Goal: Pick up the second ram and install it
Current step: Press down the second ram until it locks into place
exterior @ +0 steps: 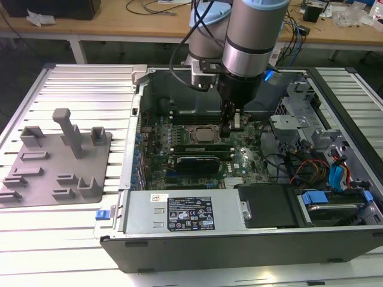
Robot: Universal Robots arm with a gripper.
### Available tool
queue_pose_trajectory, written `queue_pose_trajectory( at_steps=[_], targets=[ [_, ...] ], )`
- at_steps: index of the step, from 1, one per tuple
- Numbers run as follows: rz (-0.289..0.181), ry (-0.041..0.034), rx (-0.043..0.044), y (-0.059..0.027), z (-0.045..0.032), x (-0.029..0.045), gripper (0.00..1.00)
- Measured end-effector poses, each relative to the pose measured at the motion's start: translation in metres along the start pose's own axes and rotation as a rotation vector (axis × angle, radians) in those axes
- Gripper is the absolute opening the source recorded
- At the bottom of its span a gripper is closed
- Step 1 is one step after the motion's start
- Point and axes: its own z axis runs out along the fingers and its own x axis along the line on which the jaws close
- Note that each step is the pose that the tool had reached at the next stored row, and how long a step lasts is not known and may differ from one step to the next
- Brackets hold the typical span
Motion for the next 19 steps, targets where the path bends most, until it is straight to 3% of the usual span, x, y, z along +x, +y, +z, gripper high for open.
queue_pose_trajectory(
  at_steps=[3,6,10,13,19],
  targets=[
    [0.0,0.0,-0.0044,-0.0059,0.0024,0.0,0.08],
    [0.0,0.0,-0.0047,-0.0071,0.0105,-0.0007,0.08],
    [0.0,-0.0002,-0.0046,-0.0071,0.0125,-0.0043,0.08],
    [0.0,-0.0001,-0.0054,-0.0138,0.0155,-0.0044,0.08],
    [0.0,-0.0001,-0.0054,-0.014,0.0246,-0.0041,0.08]
  ],
)
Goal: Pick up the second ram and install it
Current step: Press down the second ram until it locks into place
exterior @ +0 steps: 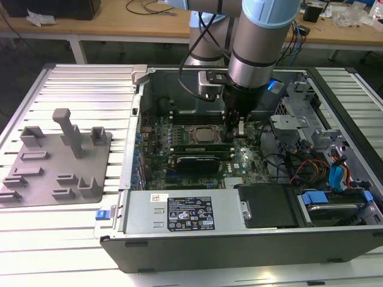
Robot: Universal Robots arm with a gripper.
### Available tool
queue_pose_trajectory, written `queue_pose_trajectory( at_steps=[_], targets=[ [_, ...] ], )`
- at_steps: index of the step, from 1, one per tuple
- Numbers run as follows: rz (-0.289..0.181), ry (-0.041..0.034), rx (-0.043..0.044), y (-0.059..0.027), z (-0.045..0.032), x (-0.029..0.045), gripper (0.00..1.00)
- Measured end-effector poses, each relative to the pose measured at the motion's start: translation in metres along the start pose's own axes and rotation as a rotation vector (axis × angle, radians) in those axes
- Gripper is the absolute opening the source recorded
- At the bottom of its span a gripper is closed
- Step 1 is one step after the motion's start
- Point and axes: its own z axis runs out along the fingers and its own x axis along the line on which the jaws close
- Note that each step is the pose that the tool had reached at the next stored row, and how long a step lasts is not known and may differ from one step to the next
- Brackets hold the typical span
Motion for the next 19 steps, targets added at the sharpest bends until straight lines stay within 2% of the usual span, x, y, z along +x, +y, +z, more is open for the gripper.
queue_pose_trajectory(
  at_steps=[3,11,19],
  targets=[
    [0.0,0.0004,-0.0001,0.0,0.0002,0.0001,0.08],
    [0.0,0.0002,-0.0001,-0.0002,0.0086,0.0003,0.08],
    [0.0,0.0001,-0.0001,-0.0003,0.0105,0.0003,0.08]
  ],
)
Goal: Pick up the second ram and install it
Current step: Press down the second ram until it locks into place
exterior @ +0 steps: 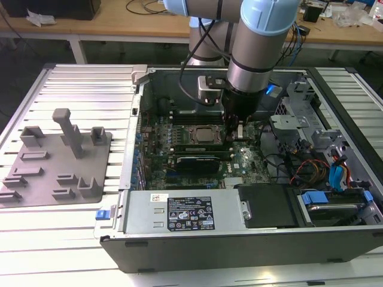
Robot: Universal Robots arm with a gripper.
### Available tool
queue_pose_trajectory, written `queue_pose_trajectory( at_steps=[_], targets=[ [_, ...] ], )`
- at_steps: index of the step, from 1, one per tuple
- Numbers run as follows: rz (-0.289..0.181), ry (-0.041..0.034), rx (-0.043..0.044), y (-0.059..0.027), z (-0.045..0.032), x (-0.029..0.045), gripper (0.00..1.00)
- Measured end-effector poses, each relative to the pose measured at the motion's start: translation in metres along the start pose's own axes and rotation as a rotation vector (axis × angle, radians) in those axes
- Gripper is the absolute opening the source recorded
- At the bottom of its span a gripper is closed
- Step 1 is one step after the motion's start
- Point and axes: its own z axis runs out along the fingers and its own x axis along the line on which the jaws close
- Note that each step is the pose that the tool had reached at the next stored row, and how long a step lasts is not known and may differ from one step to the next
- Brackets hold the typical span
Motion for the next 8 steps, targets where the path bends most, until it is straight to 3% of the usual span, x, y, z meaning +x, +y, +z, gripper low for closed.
queue_pose_trajectory(
  at_steps=[4,8],
  targets=[
    [0.0,-0.0002,0.0,0.0,0.0008,0.0,0.08],
    [0.0,0.0024,0.0001,0.0003,-0.0114,-0.0004,0.08]
  ],
)
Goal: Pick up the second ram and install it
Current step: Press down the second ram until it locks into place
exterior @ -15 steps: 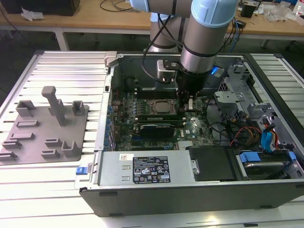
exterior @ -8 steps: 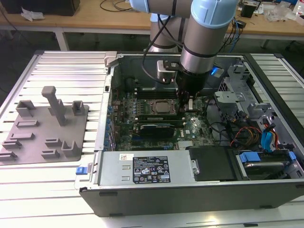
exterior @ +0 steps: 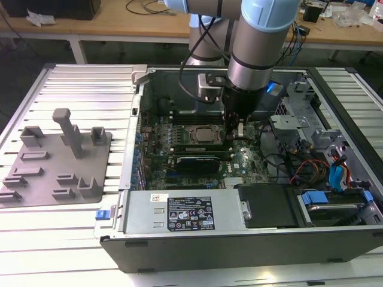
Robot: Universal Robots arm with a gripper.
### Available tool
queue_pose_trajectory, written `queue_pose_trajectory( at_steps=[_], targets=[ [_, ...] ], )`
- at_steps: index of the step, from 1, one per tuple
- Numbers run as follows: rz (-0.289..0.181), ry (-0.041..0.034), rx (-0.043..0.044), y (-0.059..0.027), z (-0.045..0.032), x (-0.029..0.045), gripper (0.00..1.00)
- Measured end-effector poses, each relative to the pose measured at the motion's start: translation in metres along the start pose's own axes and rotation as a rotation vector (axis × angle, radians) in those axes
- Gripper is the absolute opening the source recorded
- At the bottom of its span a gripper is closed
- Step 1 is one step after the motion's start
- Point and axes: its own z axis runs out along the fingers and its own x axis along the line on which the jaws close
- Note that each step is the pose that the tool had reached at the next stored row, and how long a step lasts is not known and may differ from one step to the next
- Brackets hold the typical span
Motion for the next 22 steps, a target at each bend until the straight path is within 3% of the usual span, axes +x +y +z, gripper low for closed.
queue_pose_trajectory(
  at_steps=[3,7,9,19,22],
  targets=[
    [0.0,0.0012,0.0,0.0002,-0.0075,-0.0001,0.08],
    [0.0,0.0012,0.0001,0.0008,-0.0079,-0.0001,0.08],
    [0.0,0.0015,0.0002,0.0056,-0.0078,0.0,0.08],
    [0.0,0.0012,0.0011,0.0588,-0.0062,0.0008,0.08],
    [0.0,0.0012,0.0011,0.0689,-0.0059,0.0009,0.08]
  ],
)
